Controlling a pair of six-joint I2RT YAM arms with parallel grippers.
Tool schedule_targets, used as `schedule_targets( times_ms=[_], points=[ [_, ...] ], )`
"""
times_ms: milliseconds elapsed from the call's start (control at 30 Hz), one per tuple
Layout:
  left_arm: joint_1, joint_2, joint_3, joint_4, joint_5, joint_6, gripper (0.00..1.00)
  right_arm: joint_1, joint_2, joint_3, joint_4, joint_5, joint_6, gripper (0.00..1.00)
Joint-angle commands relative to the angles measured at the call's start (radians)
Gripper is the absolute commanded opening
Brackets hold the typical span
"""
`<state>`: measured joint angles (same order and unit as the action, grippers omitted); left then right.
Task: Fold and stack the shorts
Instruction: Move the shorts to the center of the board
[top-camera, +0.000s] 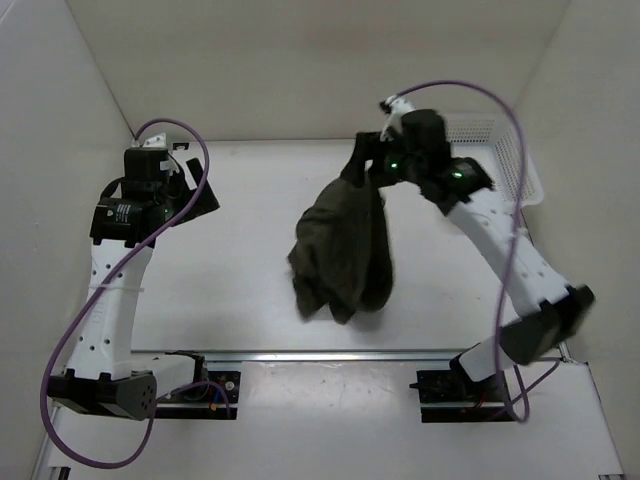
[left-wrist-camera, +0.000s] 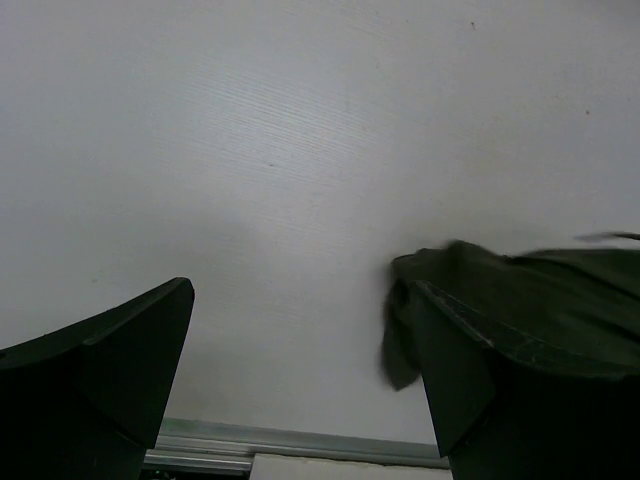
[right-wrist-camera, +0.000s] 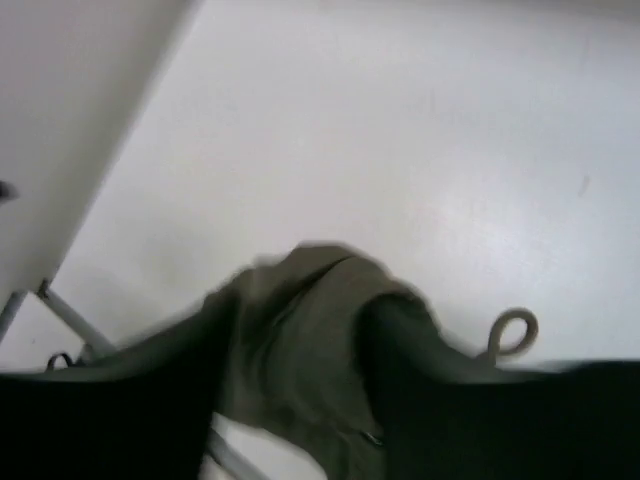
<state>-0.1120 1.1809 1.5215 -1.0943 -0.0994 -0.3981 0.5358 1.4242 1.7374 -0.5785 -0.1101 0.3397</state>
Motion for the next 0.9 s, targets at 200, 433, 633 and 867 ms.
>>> schedule_targets(
  times_ms=[200, 433, 633, 867],
  points=[
    [0.005, 0.01, -0.061, 0.01, 0.139, -0.002, 0.95, -0.071, 0.127, -0.032, -0.123, 0.15, -0.005, 0.91],
    [-0.11, -0.049, -0.361, 0.149, 0.345, -0.076, 0.64, -0.015, -0.1, -0.392, -0.113, 0.171, 0.022, 0.93],
    [-0.276, -0.023, -0.636, 0.296, 0.4, -0.277, 0.92, 0.229, -0.243, -0.745, -0.113, 0.147, 0.154, 1.0],
    [-0.396, 0.089, -0.708, 0.356, 0.337, -0.35, 0.96, 0.473, -0.252, -0.857, -0.083, 0.197, 0.254, 1.0]
  ],
)
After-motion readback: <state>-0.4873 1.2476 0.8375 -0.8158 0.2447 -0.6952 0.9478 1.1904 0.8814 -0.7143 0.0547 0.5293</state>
